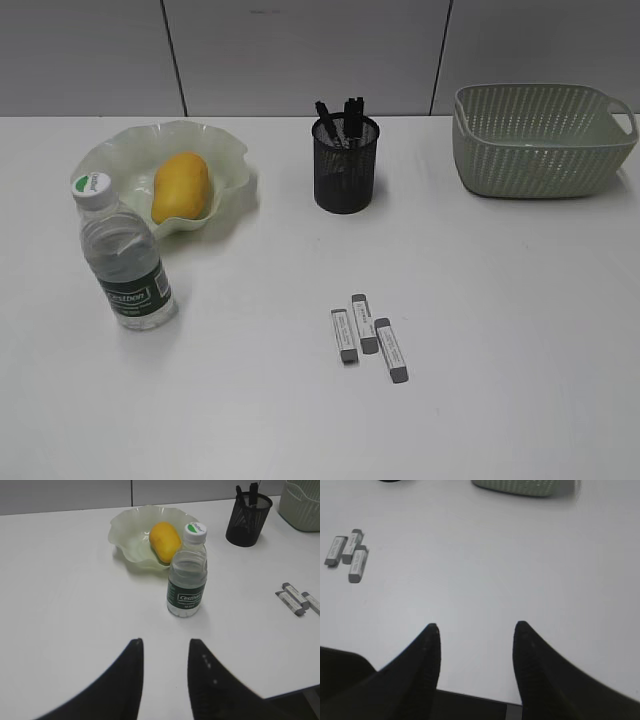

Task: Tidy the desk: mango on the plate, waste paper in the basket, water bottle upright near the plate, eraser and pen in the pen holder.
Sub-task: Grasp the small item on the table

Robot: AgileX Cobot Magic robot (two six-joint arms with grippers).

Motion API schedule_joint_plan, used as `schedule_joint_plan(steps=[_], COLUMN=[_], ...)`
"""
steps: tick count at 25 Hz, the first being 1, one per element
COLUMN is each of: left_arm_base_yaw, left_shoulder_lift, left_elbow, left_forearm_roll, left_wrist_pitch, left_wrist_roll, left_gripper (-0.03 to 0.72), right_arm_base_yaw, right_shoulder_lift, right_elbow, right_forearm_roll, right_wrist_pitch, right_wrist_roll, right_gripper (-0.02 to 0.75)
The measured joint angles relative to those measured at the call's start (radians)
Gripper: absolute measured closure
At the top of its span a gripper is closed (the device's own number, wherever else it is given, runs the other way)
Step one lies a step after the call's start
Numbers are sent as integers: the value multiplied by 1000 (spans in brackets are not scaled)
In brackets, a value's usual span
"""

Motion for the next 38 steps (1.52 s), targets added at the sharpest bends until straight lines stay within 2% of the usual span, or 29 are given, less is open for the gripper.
schedule_joint_plan(steps=[4,12,21,25,32,38], left_arm_base_yaw=[0,1,1,1,1,-22], left_shoulder_lift=[0,62,303,477,776,967], left_elbow=[0,0,-2,-31,-107,-192], left_forearm_roll=[0,-1,-16,-83,-314,-357], left_wrist_pitch=[0,-1,-5,-51,-209,-250], left_wrist_roll=[0,0,1,20,216,238], left_gripper=[461,461,459,432,330,320], right_arm_base_yaw=[-67,-74,-74,-74,-74,-75], right_shoulder_lift=[-66,-148,-148,-148,-148,-148], right_elbow=[0,0,0,0,0,0], right_forearm_roll=[0,3,10,10,10,11], right_wrist_pitch=[-1,-1,-1,-1,-1,-1], right_wrist_roll=[0,0,0,0,0,0], right_gripper=[354,354,354,354,354,354])
